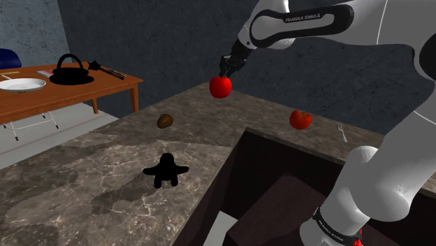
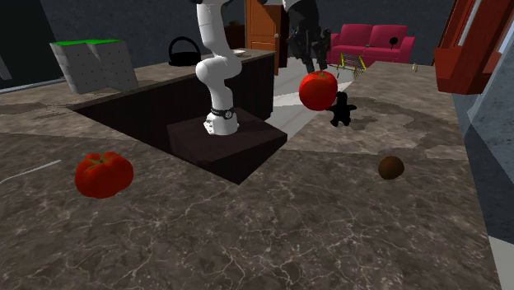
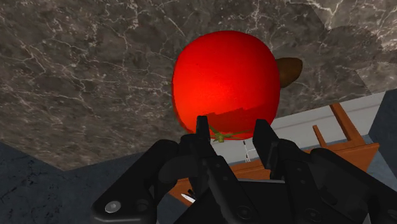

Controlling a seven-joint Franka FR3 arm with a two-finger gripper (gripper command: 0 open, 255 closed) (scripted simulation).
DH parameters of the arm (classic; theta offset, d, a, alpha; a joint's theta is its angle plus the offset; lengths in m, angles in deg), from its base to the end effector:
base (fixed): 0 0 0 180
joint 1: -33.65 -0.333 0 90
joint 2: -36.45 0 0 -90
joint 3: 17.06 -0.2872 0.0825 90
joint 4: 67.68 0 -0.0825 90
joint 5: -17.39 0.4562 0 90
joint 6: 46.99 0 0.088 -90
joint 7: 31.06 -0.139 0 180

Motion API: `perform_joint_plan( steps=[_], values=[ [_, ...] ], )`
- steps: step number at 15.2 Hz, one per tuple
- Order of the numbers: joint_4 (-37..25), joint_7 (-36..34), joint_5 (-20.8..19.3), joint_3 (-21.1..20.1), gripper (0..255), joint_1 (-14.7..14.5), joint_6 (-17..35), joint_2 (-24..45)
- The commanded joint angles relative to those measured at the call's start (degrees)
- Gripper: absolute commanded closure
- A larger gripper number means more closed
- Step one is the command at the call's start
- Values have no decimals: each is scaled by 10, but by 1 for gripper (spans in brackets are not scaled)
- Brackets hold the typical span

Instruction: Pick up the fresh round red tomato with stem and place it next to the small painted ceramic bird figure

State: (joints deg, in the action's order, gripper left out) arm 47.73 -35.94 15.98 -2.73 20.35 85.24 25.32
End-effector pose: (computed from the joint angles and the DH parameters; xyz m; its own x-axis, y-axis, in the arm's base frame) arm 0.6317 -0.0182 0.5126 0.8821 -0.1025 0.4598 -0.0826 -0.9946 -0.0633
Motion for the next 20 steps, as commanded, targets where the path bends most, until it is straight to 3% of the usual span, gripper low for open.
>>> perform_joint_plan(
  steps=[1,11,20],
  values=[
    [-5,-34,-11,-19,255,-8,-1,4],
    [-73,-187,-63,-100,255,-53,-16,66],
    [-197,-308,-114,-153,255,-104,-60,164]
  ],
)
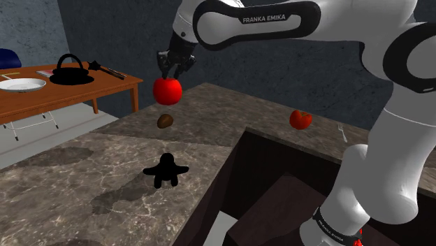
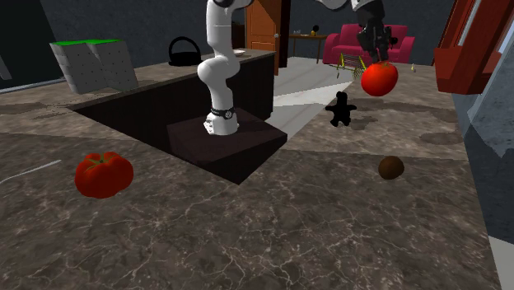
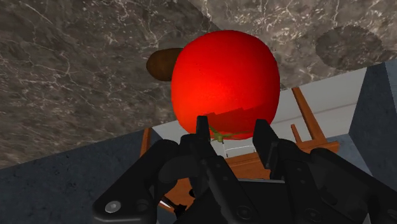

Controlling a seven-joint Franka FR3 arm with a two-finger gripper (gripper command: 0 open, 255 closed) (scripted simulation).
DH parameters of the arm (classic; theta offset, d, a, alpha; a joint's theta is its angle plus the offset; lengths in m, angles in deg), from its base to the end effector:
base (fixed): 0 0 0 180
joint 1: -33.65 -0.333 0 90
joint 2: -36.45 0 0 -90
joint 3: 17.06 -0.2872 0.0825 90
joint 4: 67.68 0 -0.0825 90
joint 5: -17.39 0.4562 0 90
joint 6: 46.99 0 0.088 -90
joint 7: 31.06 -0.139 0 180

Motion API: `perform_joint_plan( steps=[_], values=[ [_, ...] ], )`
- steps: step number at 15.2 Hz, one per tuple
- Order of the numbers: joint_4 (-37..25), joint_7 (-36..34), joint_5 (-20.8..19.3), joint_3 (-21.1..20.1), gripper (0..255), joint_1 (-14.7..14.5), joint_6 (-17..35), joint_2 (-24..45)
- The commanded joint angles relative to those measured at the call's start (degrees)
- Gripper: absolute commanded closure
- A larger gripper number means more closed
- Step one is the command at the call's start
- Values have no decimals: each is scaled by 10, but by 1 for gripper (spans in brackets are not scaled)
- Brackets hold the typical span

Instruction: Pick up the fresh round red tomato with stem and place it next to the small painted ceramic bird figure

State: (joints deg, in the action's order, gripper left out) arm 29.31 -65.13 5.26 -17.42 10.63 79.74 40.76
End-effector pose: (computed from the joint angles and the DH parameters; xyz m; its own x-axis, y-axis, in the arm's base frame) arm 0.6537 0.2690 0.5182 0.8820 -0.1022 0.4601 -0.0825 -0.9946 -0.0629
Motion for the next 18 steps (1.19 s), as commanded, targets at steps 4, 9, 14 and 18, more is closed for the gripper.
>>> perform_joint_plan(
  steps=[4,9,14,18],
  values=[
    [-91,-61,-29,-21,255,-35,-35,68],
    [-157,-98,-49,-30,255,-62,-53,124],
    [-117,-109,-54,-28,255,-61,-16,123],
    [-88,-118,-60,-27,255,-61,13,124]
  ],
)
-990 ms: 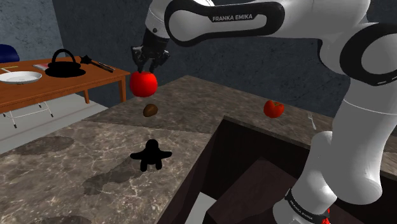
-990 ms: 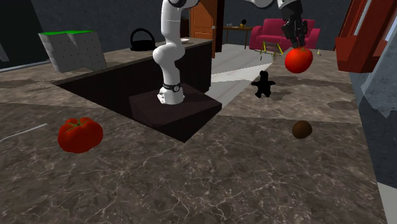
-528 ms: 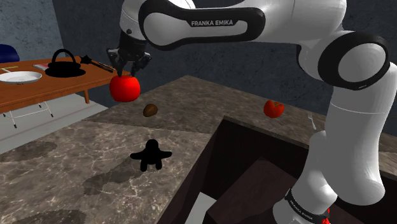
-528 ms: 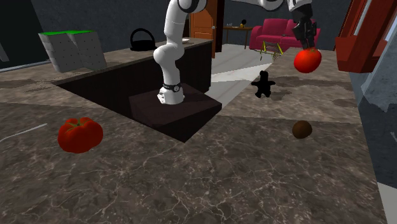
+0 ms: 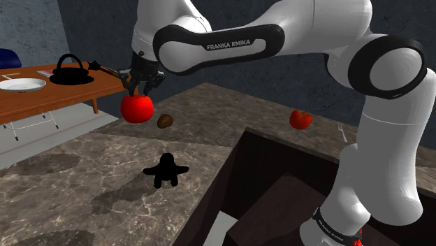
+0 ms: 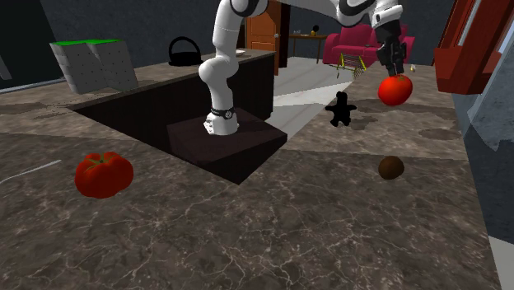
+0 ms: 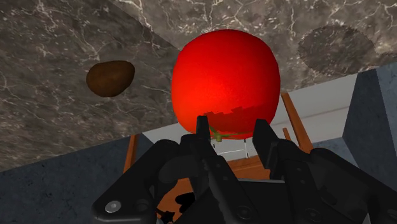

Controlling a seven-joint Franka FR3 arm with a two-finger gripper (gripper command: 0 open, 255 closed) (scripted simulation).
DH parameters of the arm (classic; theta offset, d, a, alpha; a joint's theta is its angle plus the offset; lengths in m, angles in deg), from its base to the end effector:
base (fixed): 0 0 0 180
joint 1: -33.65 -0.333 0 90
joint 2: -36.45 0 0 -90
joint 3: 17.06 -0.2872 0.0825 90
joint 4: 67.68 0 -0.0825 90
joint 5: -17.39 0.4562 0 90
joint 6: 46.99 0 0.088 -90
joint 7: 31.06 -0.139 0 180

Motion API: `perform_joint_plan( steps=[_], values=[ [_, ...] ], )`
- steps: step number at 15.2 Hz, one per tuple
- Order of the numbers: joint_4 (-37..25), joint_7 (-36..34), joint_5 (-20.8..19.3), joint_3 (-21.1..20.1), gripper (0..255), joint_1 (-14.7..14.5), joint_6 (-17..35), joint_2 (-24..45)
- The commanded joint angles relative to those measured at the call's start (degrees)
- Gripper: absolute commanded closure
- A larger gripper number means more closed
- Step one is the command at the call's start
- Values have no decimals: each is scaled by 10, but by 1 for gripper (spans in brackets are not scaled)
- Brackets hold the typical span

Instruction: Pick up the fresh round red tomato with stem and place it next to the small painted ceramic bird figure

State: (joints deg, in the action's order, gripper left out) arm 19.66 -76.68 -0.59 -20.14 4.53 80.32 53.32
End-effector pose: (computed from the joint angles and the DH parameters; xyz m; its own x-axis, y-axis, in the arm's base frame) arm 0.6552 0.3873 0.4613 0.8819 -0.1038 0.4599 -0.0841 -0.9944 -0.0633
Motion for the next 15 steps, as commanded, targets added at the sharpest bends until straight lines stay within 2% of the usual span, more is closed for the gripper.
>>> perform_joint_plan(
  steps=[1,15],
  values=[
    [15,-4,-3,1,255,0,14,-1],
    [91,-40,-28,9,255,-1,108,20]
  ],
)
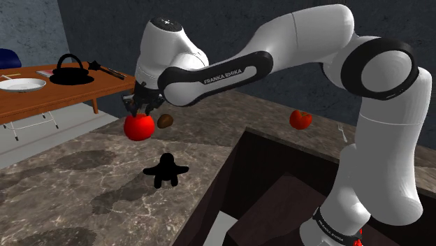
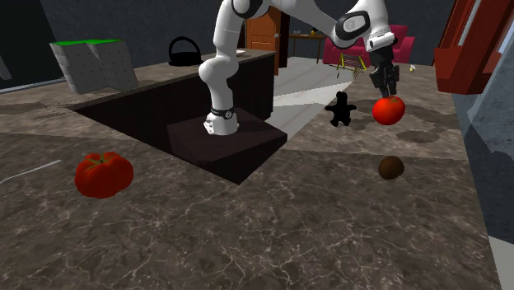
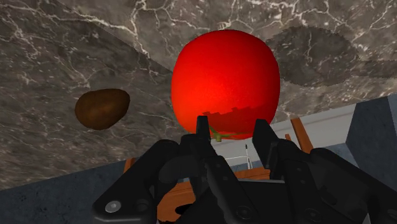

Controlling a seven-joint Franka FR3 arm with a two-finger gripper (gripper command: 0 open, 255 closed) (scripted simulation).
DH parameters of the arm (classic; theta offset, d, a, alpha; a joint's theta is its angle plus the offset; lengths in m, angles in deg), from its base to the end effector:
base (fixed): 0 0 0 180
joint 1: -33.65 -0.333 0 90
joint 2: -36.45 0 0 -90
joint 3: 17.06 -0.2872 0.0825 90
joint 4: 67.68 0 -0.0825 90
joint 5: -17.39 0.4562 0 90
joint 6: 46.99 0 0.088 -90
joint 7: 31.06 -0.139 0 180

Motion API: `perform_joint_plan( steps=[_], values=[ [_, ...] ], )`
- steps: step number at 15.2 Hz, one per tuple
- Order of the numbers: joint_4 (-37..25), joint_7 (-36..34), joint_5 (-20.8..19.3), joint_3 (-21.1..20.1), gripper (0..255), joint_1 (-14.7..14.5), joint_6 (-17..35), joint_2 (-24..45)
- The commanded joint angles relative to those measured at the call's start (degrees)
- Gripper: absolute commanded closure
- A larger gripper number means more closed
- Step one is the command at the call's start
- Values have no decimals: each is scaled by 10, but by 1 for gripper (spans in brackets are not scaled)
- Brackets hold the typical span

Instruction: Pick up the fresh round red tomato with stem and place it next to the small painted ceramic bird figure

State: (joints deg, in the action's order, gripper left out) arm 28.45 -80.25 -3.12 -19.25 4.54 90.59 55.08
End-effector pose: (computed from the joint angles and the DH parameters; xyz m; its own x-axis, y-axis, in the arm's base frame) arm 0.6509 0.3817 0.3704 0.8818 -0.1039 0.4600 -0.0841 -0.9944 -0.0634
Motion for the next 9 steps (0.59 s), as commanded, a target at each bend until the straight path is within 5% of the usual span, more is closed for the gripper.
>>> perform_joint_plan(
  steps=[1,9],
  values=[
    [7,-7,-5,1,255,-2,12,5],
    [36,-30,-23,9,255,-5,61,28]
  ],
)
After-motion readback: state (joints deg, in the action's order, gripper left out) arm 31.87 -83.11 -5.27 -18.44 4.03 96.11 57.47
